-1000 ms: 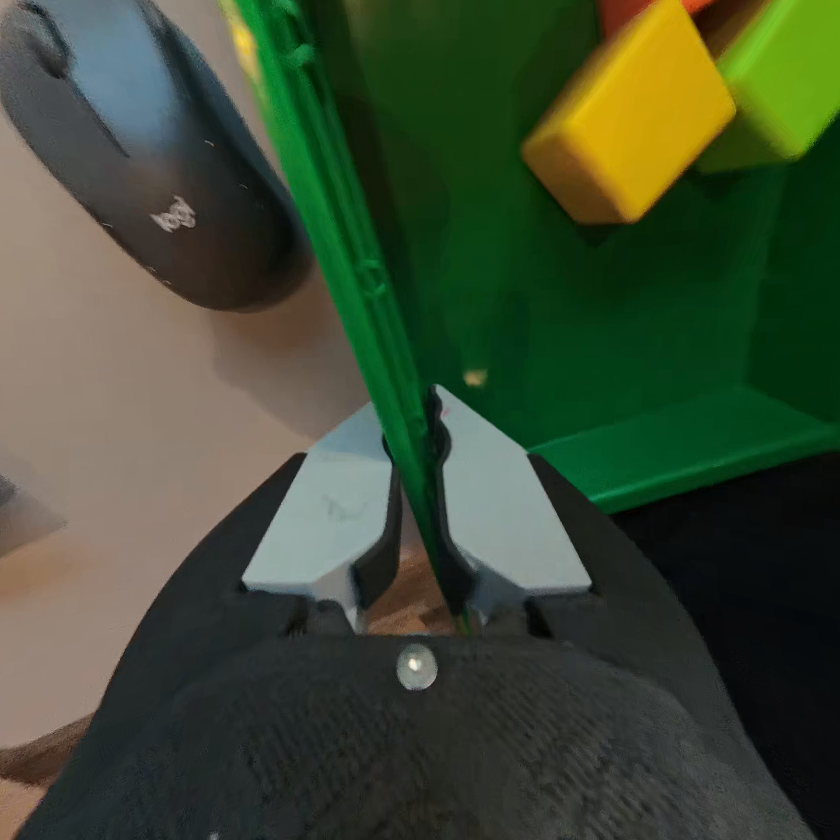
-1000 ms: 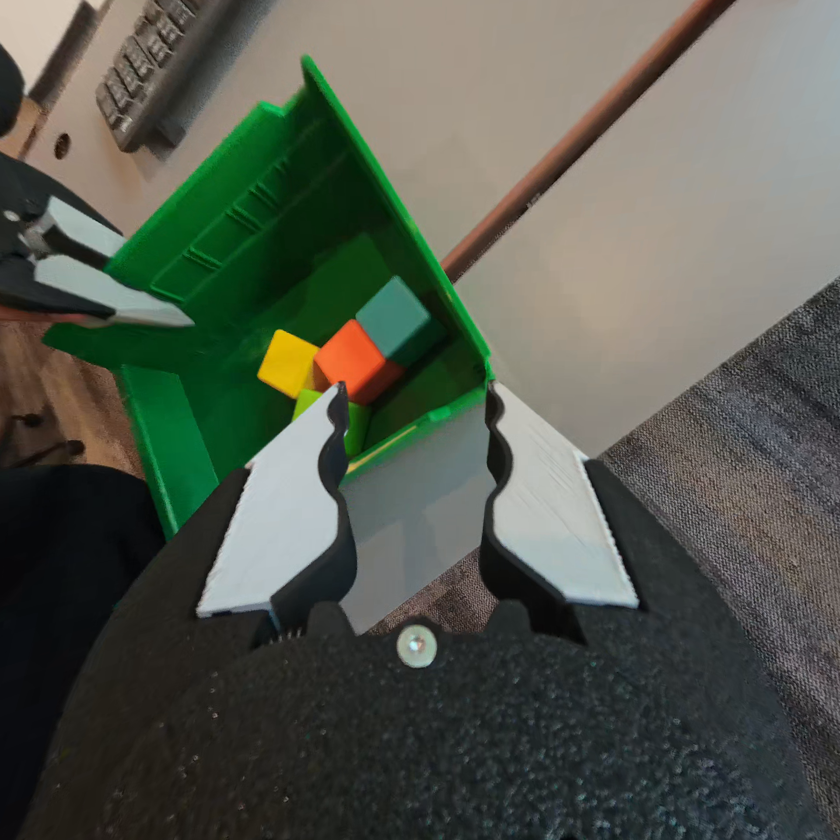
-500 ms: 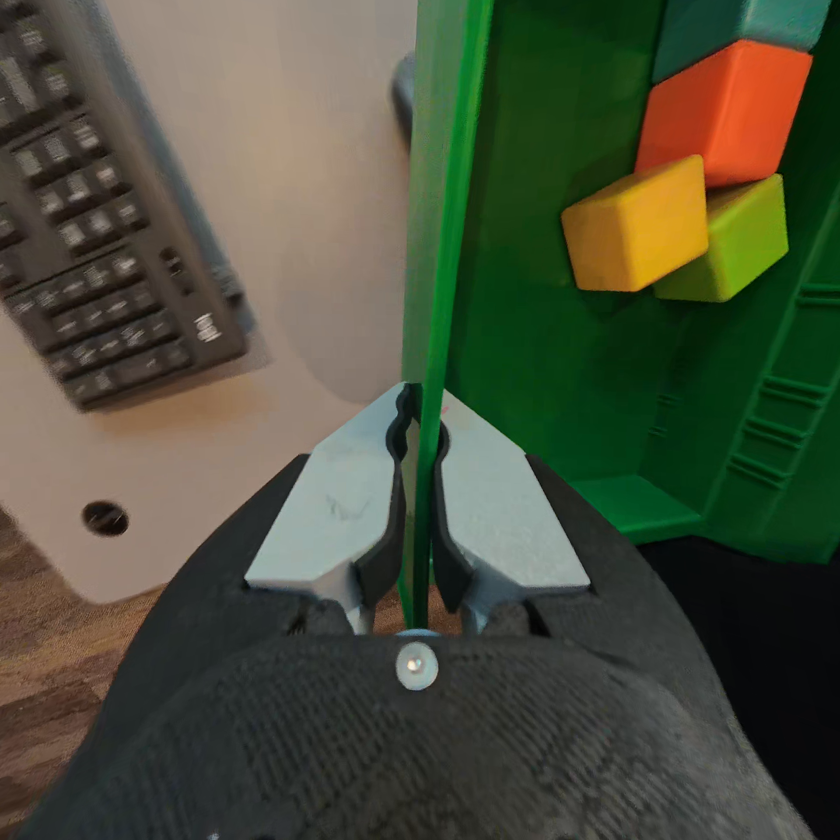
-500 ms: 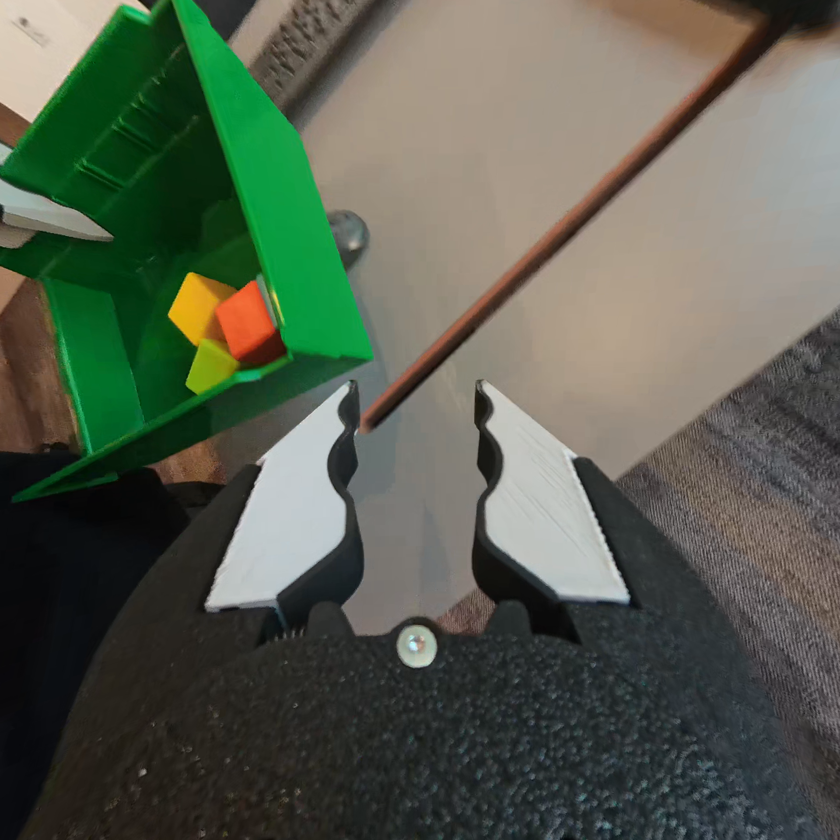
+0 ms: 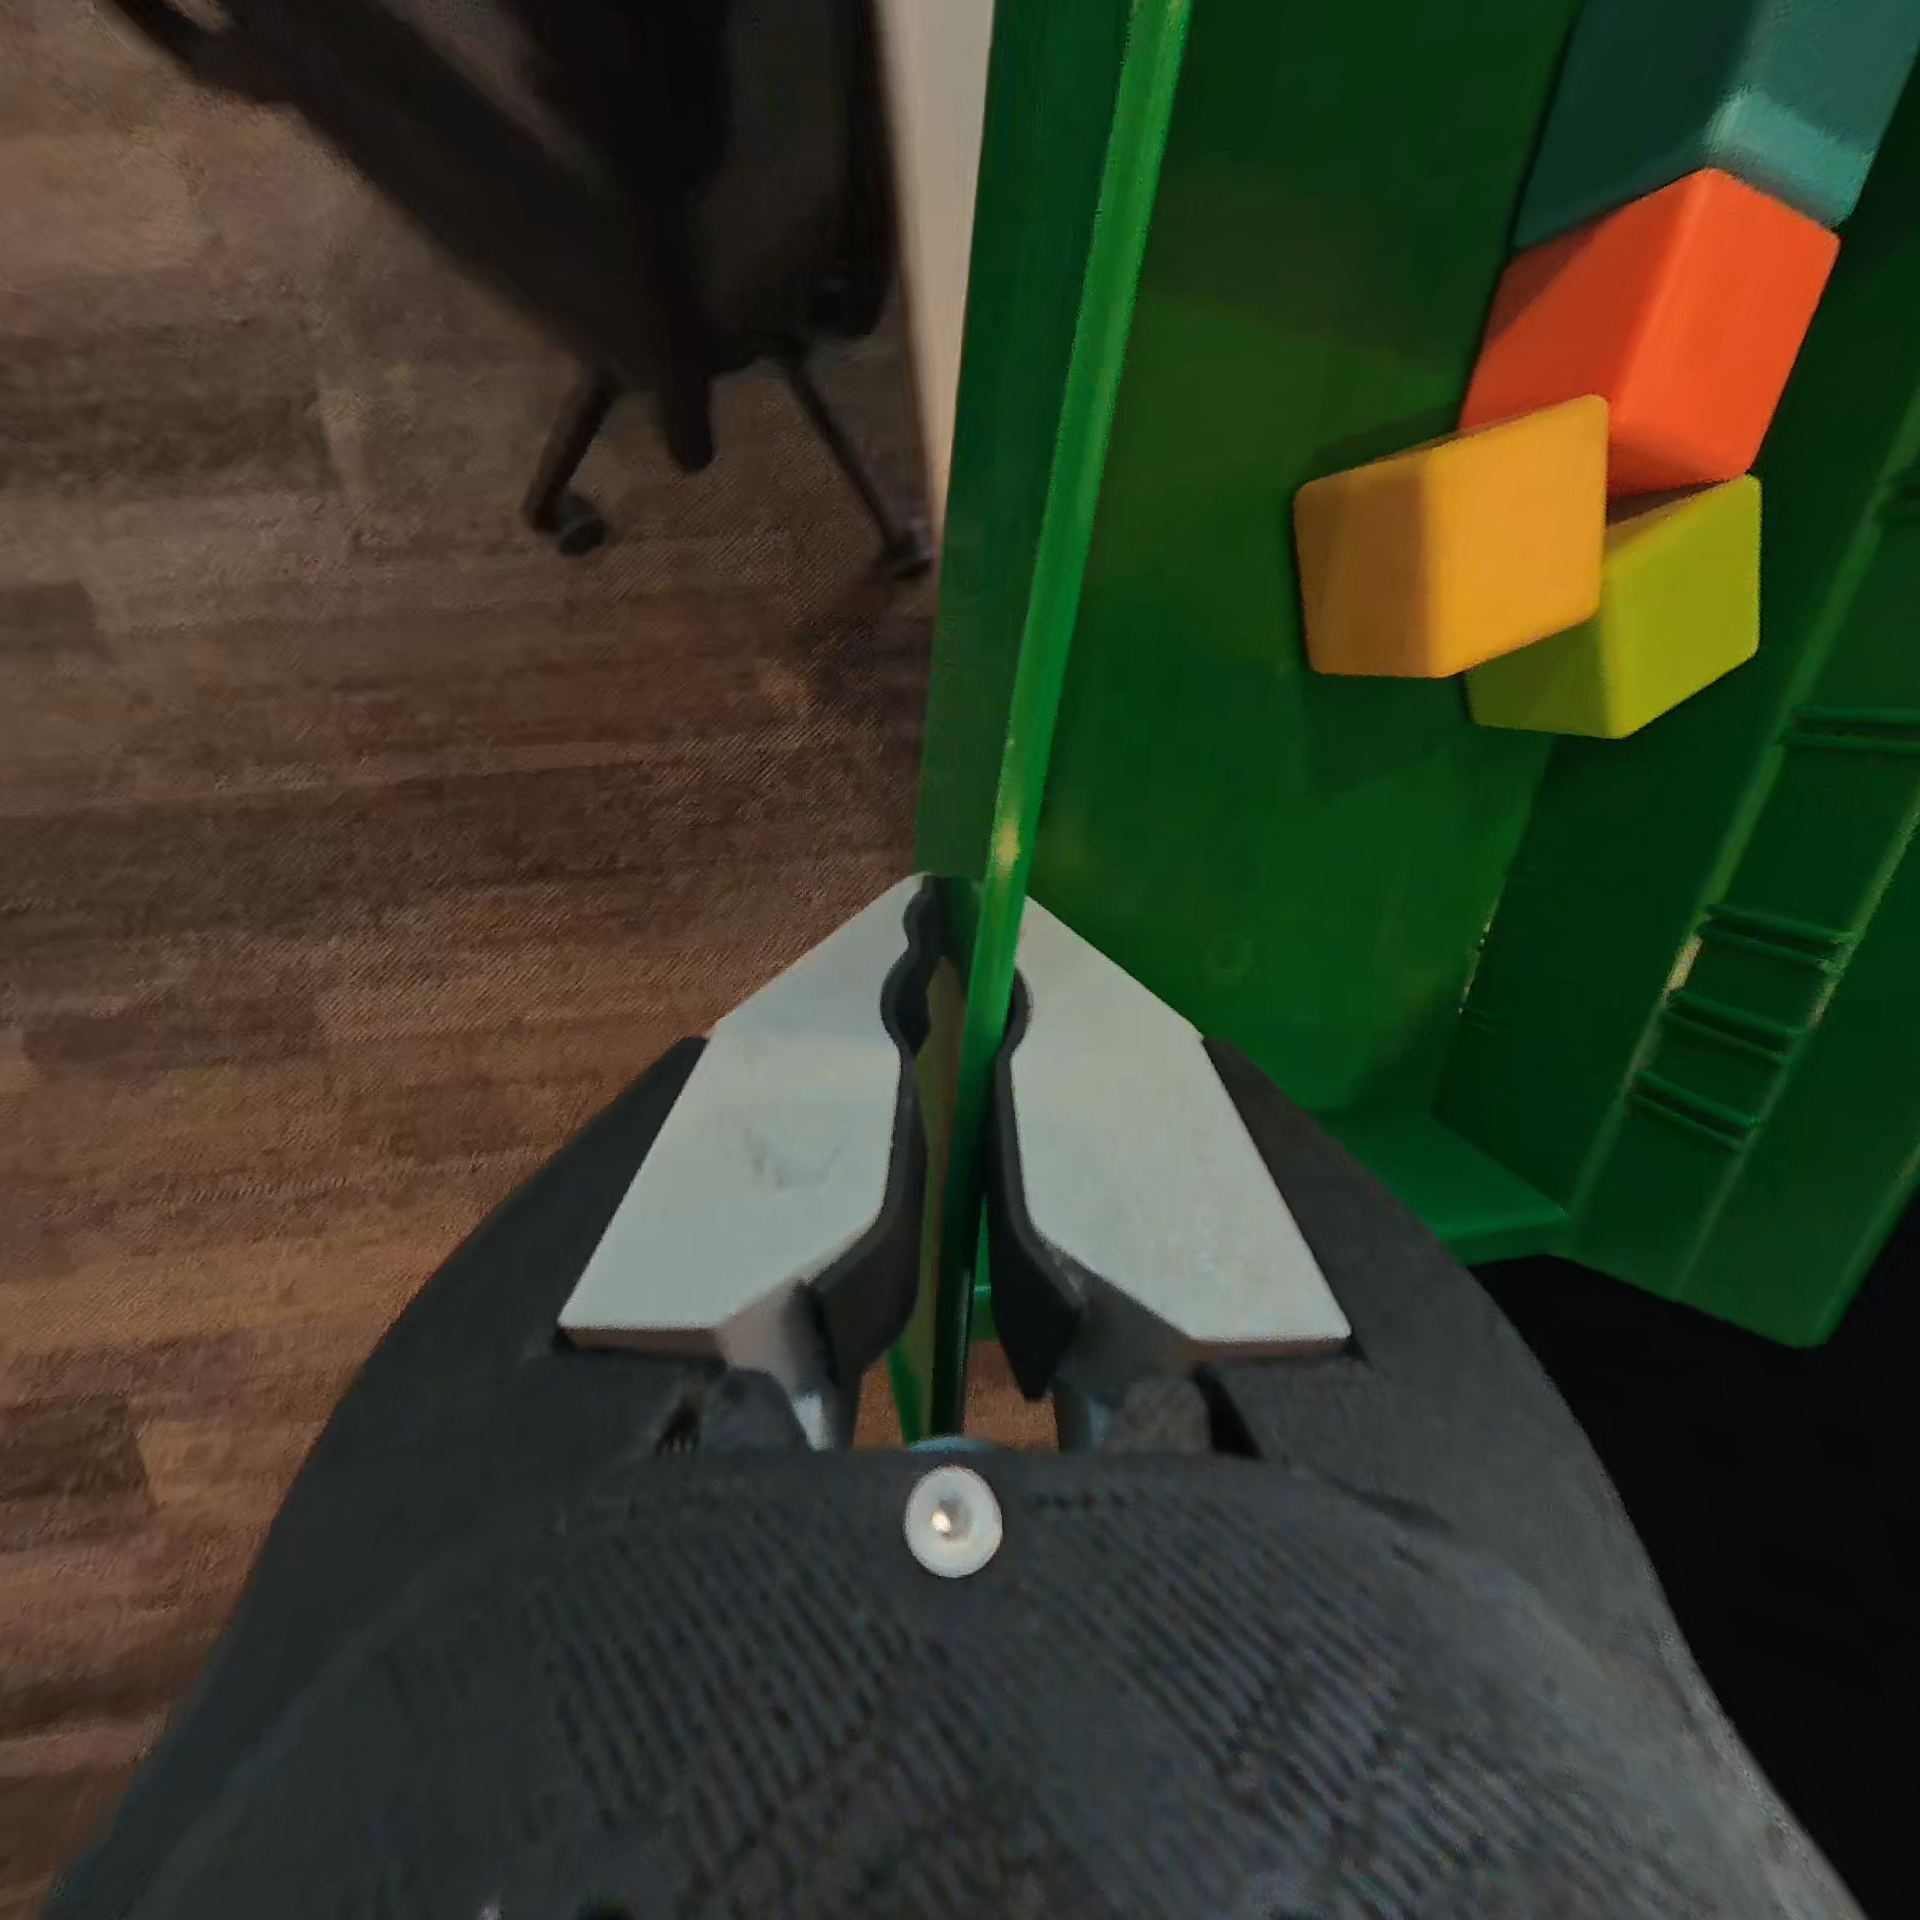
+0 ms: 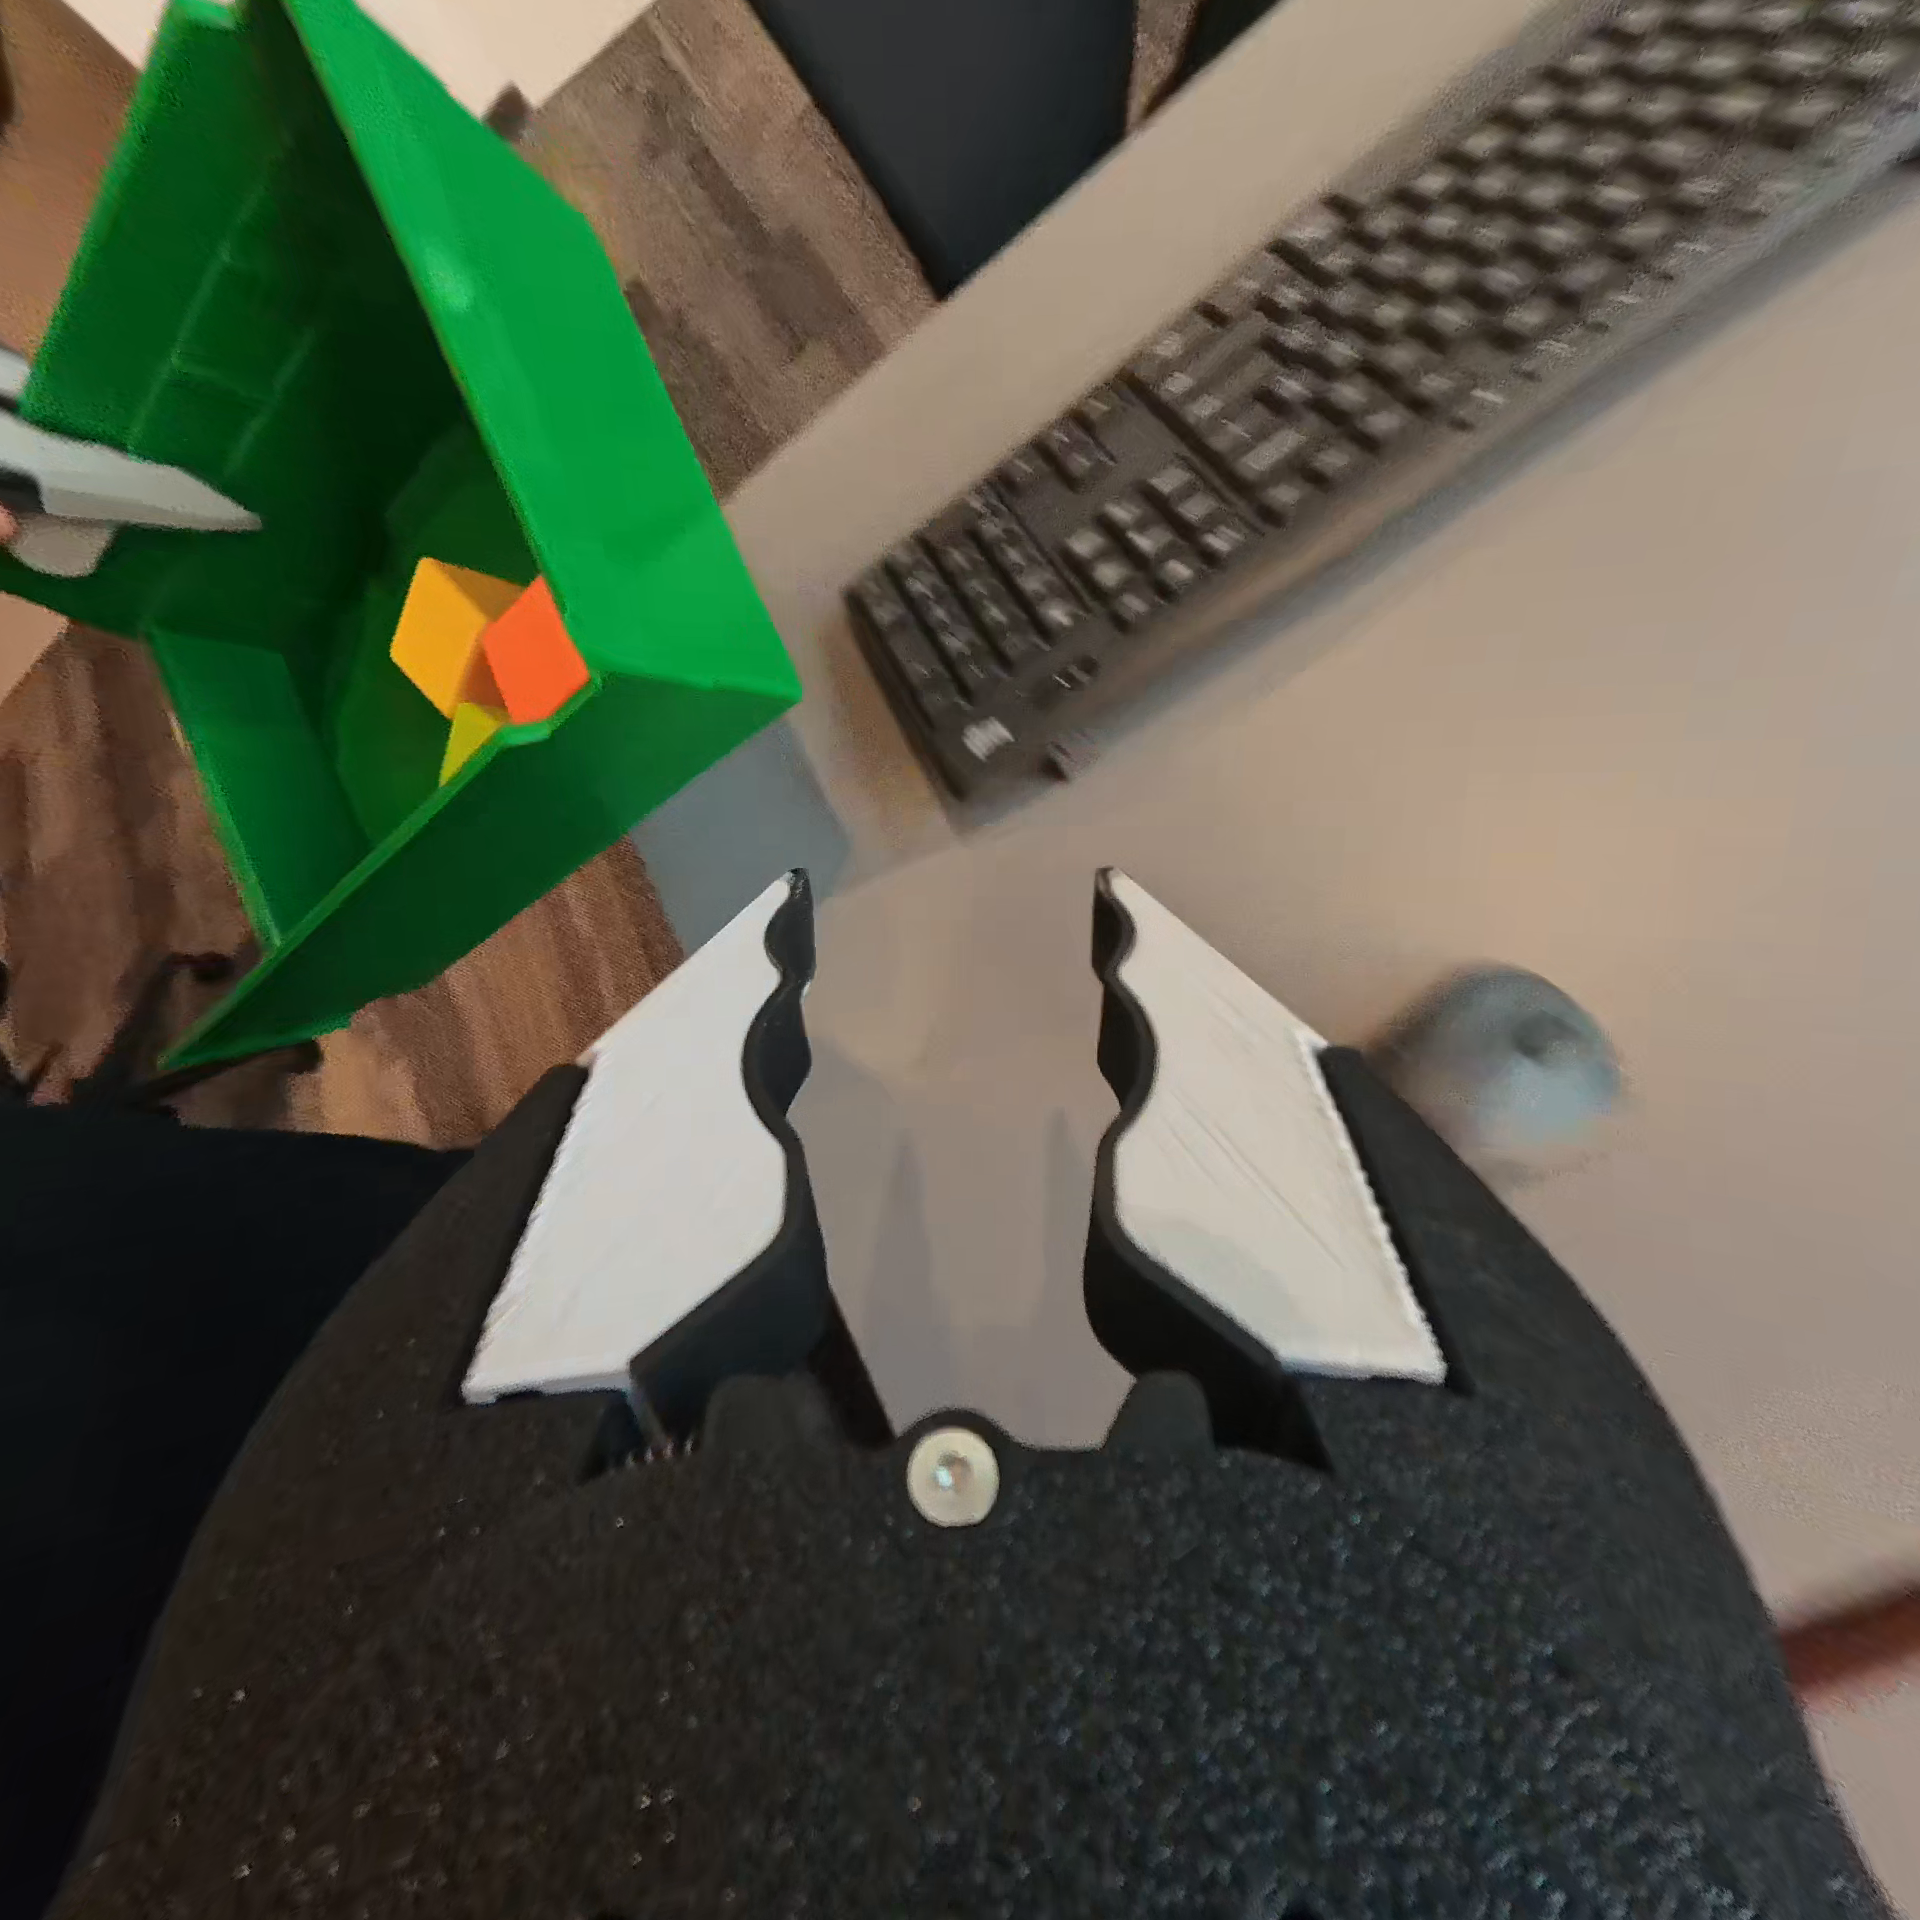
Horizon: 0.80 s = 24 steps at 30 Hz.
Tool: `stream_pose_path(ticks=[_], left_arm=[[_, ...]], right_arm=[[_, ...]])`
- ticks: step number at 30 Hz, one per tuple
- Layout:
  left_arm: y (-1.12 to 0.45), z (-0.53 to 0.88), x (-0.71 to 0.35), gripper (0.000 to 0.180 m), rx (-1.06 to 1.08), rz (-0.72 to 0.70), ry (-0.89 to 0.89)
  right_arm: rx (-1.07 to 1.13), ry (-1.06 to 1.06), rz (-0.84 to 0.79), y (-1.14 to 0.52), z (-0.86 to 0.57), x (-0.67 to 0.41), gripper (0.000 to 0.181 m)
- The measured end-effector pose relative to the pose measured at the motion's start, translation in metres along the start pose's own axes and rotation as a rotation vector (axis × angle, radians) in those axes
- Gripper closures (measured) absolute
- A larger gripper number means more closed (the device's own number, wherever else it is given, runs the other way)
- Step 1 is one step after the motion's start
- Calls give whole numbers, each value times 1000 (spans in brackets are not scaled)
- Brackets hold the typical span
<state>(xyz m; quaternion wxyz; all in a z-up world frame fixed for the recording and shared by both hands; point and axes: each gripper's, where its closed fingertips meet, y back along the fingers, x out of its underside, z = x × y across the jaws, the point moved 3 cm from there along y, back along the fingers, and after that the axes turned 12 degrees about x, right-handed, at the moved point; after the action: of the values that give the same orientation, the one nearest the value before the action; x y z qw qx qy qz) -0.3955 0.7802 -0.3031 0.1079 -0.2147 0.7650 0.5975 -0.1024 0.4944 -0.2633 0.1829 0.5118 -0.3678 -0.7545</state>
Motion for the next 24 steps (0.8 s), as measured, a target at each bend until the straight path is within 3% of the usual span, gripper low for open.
stream_pose_path(ticks=[3,11,19,20,21,24], left_arm=[[44,79,52,176,-17,49,68],[123,258,125,176,-72,182,130],[179,428,69,175,-70,182,143],[187,449,53,175,-70,177,138],[196,469,36,175,-72,171,135],[218,523,-30,176,-70,168,109]], right_arm=[[-86,-52,26,-56,82,-42,130],[-170,128,27,-180,237,-161,131],[-166,122,-207,-273,263,-323,135],[-158,138,-209,-283,254,-341,150],[-196,228,-182,-291,247,-349,180],[-416,207,-99,-301,246,-361,181]])
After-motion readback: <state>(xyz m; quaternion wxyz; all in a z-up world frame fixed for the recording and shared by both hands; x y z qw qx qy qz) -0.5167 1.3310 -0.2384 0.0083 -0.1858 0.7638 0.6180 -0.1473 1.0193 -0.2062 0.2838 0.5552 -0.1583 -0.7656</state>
